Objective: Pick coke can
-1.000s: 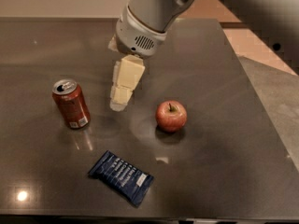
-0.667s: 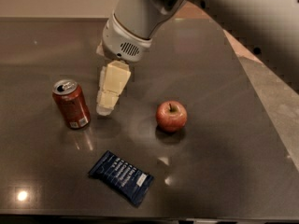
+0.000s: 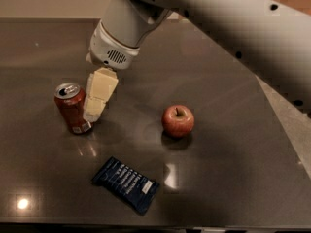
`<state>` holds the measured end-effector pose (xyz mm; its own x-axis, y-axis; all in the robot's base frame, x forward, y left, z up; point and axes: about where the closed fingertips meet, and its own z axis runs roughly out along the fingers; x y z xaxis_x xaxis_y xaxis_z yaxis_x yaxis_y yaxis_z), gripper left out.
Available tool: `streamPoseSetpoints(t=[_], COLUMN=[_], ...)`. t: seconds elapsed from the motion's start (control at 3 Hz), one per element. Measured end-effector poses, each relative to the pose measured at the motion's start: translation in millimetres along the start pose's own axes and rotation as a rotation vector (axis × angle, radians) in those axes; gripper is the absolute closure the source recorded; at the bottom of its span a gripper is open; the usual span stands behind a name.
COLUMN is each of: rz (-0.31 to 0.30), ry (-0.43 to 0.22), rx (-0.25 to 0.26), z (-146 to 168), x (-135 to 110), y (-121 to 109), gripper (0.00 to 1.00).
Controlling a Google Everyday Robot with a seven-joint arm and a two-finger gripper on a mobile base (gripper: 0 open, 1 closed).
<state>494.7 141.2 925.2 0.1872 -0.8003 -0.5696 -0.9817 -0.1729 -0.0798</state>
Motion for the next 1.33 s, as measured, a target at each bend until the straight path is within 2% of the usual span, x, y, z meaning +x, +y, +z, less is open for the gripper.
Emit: streamPoseSetpoints(t=[1.0, 1.33], rz=[-0.008, -0.011], ry=[-0.018, -0.021], rx=[-0.056, -0.071], z=[38.6, 45.0], x=[-18.9, -21.4], y=[-4.1, -3.0], gripper=[0.00, 0.18])
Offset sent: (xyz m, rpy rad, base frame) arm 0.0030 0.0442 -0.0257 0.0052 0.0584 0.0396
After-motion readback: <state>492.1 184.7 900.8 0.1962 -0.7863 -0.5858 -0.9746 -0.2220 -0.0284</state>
